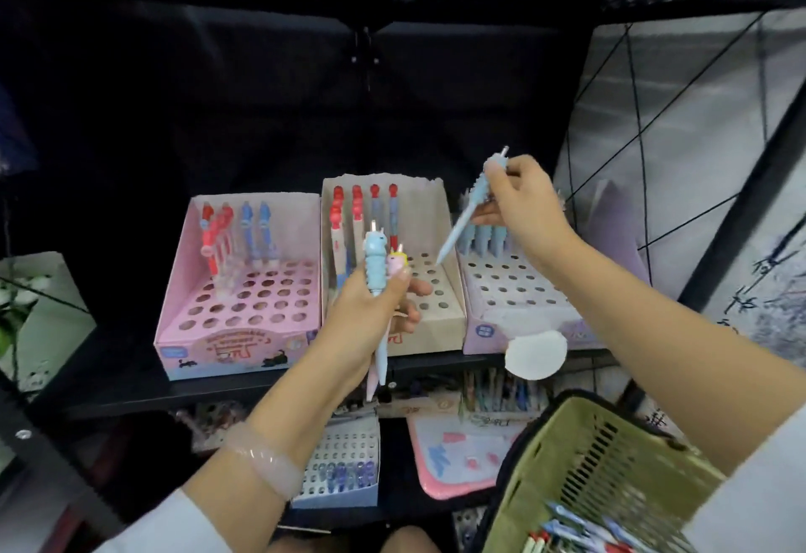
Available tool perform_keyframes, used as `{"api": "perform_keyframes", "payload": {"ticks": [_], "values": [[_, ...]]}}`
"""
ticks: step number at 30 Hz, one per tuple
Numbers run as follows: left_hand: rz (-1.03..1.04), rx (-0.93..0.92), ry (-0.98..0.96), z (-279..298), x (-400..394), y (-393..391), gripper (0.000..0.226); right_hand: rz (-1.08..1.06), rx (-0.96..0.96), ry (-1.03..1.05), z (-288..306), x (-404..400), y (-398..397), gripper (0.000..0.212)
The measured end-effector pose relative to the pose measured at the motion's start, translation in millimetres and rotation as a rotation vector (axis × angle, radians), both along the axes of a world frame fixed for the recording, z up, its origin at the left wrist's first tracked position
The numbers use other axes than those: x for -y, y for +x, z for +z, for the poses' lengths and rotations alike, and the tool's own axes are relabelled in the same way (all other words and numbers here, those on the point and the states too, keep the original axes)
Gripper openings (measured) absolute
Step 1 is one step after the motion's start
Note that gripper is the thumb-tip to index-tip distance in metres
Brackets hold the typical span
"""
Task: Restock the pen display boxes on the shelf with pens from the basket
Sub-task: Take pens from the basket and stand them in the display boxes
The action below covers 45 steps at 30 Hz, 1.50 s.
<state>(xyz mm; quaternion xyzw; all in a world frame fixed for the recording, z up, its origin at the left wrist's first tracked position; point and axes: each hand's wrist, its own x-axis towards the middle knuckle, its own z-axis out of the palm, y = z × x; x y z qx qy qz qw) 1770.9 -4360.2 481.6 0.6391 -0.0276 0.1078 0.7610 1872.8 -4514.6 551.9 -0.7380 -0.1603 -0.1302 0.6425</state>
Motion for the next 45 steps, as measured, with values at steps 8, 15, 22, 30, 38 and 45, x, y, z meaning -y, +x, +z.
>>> {"api": "perform_keyframes", "payload": {"ticks": [8,15,22,30,38,45], "values": [[-0.026,-0.016,0.033,-1.0,20.1,18.4,0.01,-0.271,0.161,-0.143,-19.3,33.8,45.9,0.016],[-0.007,-0.039,0.062,-7.8,16.3,25.7,0.004,-0.179,0.146,-0.326,-35.0,23.3,61.1,0.017],[0.002,-0.042,0.007,-6.4,11.1,23.1,0.013,-0.075,0.049,-0.646,-58.7,13.9,59.5,0.018],[-0.031,0.009,0.026,-0.7,10.9,20.1,0.012,-0.089,0.258,-0.405,-37.3,2.9,11.6,0.011],[-0.086,0.027,-0.029,4.0,38.1,25.1,0.011,0.308,-0.067,-0.158,-38.7,7.4,-30.4,0.014],[-0.179,-0.126,0.062,11.0,57.8,34.2,0.013,-0.061,-0.043,0.139,-12.3,66.6,17.8,0.021]]}}
